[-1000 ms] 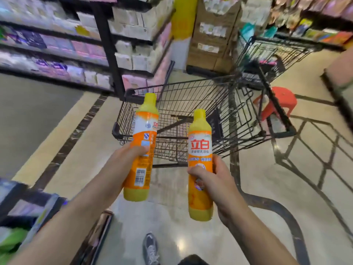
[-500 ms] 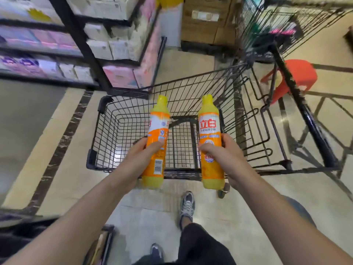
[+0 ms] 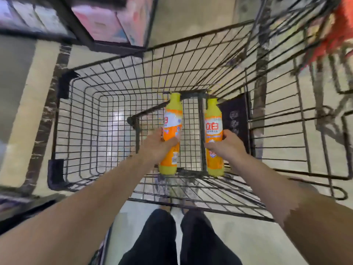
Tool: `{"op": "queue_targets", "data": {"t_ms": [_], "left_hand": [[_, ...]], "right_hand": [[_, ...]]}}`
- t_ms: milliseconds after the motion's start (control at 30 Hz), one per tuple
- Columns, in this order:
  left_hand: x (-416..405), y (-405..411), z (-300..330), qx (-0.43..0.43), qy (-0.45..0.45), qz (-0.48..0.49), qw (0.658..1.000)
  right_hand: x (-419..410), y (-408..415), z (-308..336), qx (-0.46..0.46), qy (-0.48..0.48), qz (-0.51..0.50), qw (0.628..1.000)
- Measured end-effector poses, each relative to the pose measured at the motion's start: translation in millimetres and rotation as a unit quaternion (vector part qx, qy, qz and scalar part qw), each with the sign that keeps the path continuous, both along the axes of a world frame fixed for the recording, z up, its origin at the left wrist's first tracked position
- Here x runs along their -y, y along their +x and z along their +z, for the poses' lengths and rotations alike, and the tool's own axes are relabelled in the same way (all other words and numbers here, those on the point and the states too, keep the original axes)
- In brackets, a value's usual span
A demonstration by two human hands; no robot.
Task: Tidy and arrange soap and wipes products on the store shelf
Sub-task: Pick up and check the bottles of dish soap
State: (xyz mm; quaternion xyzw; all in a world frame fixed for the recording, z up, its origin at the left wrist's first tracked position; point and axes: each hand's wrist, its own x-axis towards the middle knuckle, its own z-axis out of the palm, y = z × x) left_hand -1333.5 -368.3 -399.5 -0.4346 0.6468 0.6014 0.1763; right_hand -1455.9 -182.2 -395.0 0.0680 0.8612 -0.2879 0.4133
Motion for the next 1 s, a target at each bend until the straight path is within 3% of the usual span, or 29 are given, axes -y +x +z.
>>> {"op": "queue_targets", "data": {"t_ms": [200, 300, 733, 1000], "left_hand": [[-1, -7, -95, 0.107, -0.005, -0.033, 0.994], [-15, -13, -133, 0.117, -0.01, -0.033, 0.993], [-44, -36, -198, 0.173, -0.119, -0.126, 0.97], [-48, -41, -204, 0.175, -0.102, -0.113, 0.973]], "right_hand": [[-2, 4, -80, -0.032, 0.122, 0.12, 0.985], [4, 7, -108, -0.029, 0.14, 0.14, 0.98], [23, 29, -179, -0.008, 0.164, 0.071, 0.984], [30, 29, -186, 0.018, 0.162, 0.039, 0.986]]}}
